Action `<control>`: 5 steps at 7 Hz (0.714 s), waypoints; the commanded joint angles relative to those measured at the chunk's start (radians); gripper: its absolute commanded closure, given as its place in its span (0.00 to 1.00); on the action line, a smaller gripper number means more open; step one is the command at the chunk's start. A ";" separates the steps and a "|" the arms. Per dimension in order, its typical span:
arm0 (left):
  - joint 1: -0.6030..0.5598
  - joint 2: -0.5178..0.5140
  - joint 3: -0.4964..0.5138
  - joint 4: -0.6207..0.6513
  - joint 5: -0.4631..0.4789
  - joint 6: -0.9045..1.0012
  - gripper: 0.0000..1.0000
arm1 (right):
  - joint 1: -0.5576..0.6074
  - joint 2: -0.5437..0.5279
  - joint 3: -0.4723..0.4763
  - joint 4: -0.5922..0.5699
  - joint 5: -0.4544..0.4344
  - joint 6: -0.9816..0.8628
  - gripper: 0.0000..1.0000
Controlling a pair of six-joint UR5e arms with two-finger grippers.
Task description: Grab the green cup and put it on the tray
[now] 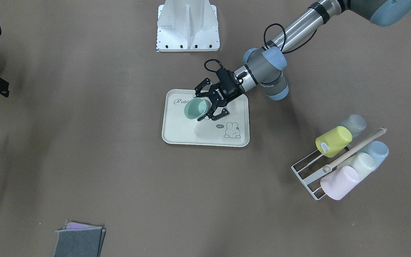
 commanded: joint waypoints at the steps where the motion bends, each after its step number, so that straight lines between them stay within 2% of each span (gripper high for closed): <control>1: 0.001 -0.001 0.000 0.004 0.002 0.003 0.18 | 0.001 -0.008 -0.001 0.001 0.002 0.001 0.00; 2: 0.001 0.001 0.000 0.006 0.002 0.006 0.09 | 0.001 -0.011 -0.001 0.001 0.002 0.002 0.00; 3: 0.001 0.001 0.000 0.004 0.002 0.006 0.05 | 0.002 -0.017 0.000 0.001 0.004 0.002 0.00; 5: 0.001 0.002 -0.003 0.004 0.000 0.007 0.03 | 0.002 -0.031 0.000 0.001 0.005 0.000 0.00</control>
